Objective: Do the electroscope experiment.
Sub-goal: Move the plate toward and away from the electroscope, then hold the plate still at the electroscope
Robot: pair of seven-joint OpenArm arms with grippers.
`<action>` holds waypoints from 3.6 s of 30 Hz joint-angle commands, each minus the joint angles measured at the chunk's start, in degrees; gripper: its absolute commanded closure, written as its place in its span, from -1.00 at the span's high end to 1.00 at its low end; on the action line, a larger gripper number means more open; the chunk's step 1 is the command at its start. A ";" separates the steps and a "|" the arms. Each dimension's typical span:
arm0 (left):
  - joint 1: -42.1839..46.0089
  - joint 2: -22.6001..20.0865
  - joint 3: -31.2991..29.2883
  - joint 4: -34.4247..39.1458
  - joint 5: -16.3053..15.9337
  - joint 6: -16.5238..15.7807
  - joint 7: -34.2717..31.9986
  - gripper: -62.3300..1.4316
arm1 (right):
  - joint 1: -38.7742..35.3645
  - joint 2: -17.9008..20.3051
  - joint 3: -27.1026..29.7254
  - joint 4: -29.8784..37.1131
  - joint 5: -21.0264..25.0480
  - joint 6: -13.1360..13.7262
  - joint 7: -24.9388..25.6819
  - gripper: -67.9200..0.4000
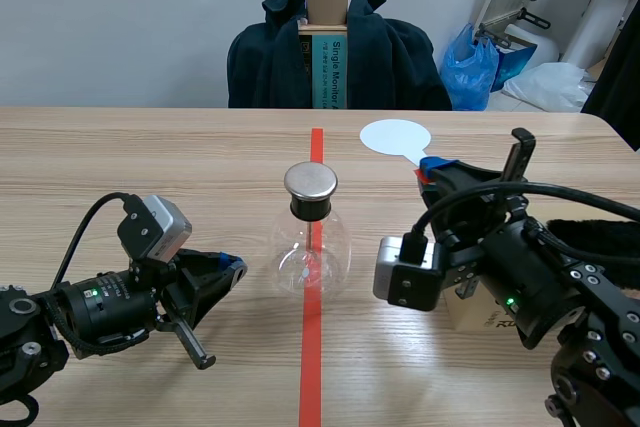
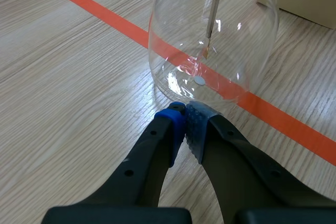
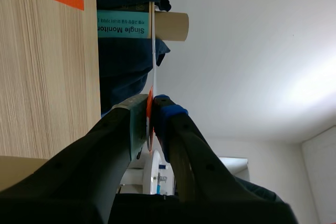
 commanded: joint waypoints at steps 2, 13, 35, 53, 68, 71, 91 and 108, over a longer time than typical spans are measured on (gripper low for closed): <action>-0.79 0.44 0.00 0.70 -0.35 -0.07 -0.76 -0.86 | 0.81 0.50 0.07 1.16 0.57 -0.85 1.27 -0.97; -0.76 0.44 0.00 0.70 -0.35 -0.07 -0.74 -0.86 | 0.81 0.50 0.07 1.16 0.55 -0.85 14.43 -0.97; -0.76 0.44 0.00 0.70 -0.35 -0.07 -0.76 -0.86 | 0.81 0.50 0.07 1.16 0.55 -0.85 17.57 -0.97; -0.76 0.44 0.00 0.70 -0.35 -0.07 -0.74 -0.86 | 0.81 0.50 0.07 1.16 0.55 -0.85 17.29 -0.97; -0.76 0.44 0.00 0.70 -0.35 -0.07 -0.76 -0.86 | 0.81 0.50 0.07 1.16 0.55 -0.87 17.31 -0.97; -0.76 0.44 0.00 0.70 -0.35 -0.07 -0.76 -0.86 | 0.81 0.50 0.07 1.16 0.55 -0.87 17.33 -0.97; -0.76 0.44 0.00 0.70 -0.37 -0.07 -0.76 -0.86 | 0.81 0.50 0.07 1.16 0.55 -0.87 17.35 -0.97; -0.76 0.44 0.00 0.70 -0.37 -0.07 -0.76 -0.86 | 0.81 0.50 0.07 1.16 0.55 -0.87 17.35 -0.97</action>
